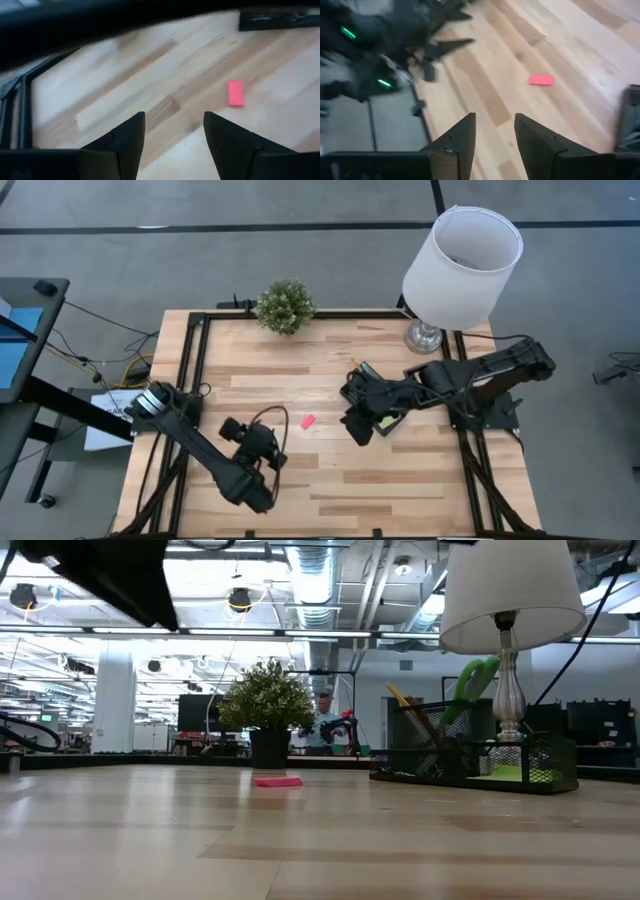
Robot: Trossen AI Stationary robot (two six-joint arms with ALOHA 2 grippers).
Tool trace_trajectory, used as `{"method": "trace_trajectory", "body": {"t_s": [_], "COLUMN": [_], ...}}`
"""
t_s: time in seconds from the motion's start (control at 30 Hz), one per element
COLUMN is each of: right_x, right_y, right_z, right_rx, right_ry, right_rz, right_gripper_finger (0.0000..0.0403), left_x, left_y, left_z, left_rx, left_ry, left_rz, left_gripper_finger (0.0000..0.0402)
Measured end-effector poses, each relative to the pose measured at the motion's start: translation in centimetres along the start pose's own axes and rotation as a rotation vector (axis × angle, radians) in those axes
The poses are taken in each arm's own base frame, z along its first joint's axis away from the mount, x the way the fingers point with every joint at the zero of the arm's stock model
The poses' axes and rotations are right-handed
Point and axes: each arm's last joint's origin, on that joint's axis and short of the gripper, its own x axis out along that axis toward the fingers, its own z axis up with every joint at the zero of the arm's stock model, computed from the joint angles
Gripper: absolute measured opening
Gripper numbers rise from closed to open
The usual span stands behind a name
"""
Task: Pick and place office supplies into organizer
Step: Put the pink eraser on the black desk organizer
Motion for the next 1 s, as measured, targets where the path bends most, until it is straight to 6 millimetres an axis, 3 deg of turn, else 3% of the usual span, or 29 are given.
{"method": "trace_trajectory", "body": {"t_s": [0.13,0.3,0.4,0.47,0.53,0.63,0.77,1.0], "right_x": [0.8,1.8,2.9,3.5,4.2,4.9,5.4,5.3], "right_y": [-1.2,-2.3,-3.2,-3.8,-4.2,-4.8,-4.9,-4.8], "right_z": [-0.2,-0.5,-0.6,-0.6,-0.6,-0.6,-0.5,-0.2], "right_rx": [-0.011,-0.002,-0.024,-0.083,-0.101,-0.084,-0.074,-0.068], "right_ry": [0.028,0.031,-0.019,-0.048,-0.079,-0.103,-0.145,-0.167], "right_rz": [-0.05,-0.102,-0.126,-0.153,-0.144,-0.125,-0.099,-0.084], "right_gripper_finger": [0.0129,0.0129,0.0129,0.0129,0.0129,0.0129,0.0129,0.0129], "left_x": [-0.6,0.3,1.7,3.0,4.3,6.1,8.3,11.8], "left_y": [3.1,9.6,12.3,12.5,11.5,9.2,5.7,-1.3], "left_z": [1.2,1.2,-0.3,-1.6,-2.9,-4.0,-3.5,-2.0], "left_rx": [0.032,-0.036,-0.255,-0.435,-0.551,-0.578,-0.594,-0.199], "left_ry": [-0.022,0.004,0.013,0.033,0.089,0.188,0.137,0.041], "left_rz": [-0.077,-0.083,-0.187,-0.3,-0.403,-0.545,-0.648,-0.607], "left_gripper_finger": [0.0194,0.0194,0.0194,0.0194,0.0194,0.0194,0.0194,0.0194]}}
